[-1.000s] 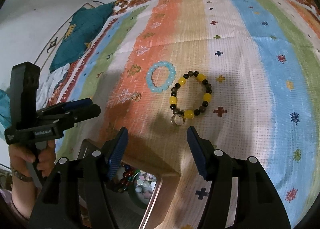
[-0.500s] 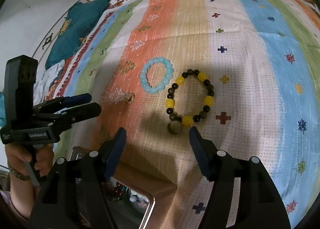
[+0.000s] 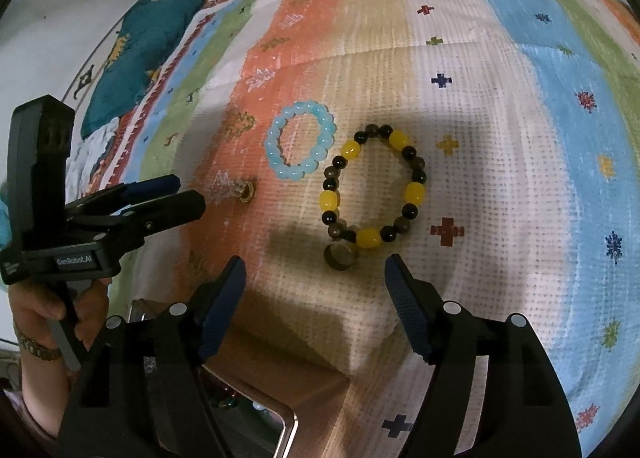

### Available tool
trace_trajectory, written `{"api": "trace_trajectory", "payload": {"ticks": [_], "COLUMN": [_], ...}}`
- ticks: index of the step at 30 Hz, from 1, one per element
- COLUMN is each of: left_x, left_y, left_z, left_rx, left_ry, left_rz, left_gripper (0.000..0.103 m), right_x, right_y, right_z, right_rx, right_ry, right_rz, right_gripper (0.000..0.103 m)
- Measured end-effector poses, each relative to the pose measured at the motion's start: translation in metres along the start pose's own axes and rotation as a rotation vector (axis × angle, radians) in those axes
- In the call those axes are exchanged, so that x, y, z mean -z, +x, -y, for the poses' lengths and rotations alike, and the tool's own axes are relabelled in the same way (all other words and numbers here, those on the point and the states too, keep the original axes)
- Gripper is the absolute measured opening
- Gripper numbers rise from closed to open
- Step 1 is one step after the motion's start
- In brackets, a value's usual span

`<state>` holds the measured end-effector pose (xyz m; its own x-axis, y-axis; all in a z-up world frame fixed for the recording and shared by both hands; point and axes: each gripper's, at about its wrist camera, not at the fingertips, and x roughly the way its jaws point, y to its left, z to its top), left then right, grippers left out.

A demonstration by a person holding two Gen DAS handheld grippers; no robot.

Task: Organize jewelry
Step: 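Lower the left tool toward the gold ring while the right tool approaches the dark ring, then close the left tool on the gold ring while the right tool closes on the dark ring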

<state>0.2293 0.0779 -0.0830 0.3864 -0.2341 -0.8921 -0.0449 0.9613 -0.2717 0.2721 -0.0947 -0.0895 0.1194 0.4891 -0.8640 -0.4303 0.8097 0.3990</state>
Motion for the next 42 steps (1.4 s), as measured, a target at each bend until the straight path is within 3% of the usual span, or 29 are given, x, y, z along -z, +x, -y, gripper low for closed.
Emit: {"api": "trace_trajectory", "payload": {"ticks": [11, 18, 32, 37, 42], "left_x": [-0.008, -0.012, -0.014, -0.015, -0.014], "left_y": [0.016, 0.030, 0.041, 0.042, 0.042], "left_z": [0.010, 0.012, 0.018, 0.018, 0.016], "left_rx": [-0.018, -0.041, -0.086, -0.126, -0.142], "left_ry": [0.072, 0.103, 0.155, 0.161, 0.169], "left_rz": [-0.033, -0.068, -0.082, -0.081, -0.078], "left_gripper": [0.083, 0.073, 0.065, 0.053, 0.048], "right_x": [-0.007, -0.010, -0.013, -0.016, -0.016], "right_y": [0.011, 0.016, 0.025, 0.026, 0.025], "right_z": [0.002, 0.002, 0.004, 0.006, 0.009], "right_rx": [0.017, 0.028, 0.032, 0.048, 0.061], "right_ry": [0.005, -0.005, 0.010, 0.020, 0.025], "right_rz": [-0.029, -0.041, -0.068, -0.068, -0.069], "right_gripper": [0.072, 0.072, 0.072, 0.063, 0.056]}}
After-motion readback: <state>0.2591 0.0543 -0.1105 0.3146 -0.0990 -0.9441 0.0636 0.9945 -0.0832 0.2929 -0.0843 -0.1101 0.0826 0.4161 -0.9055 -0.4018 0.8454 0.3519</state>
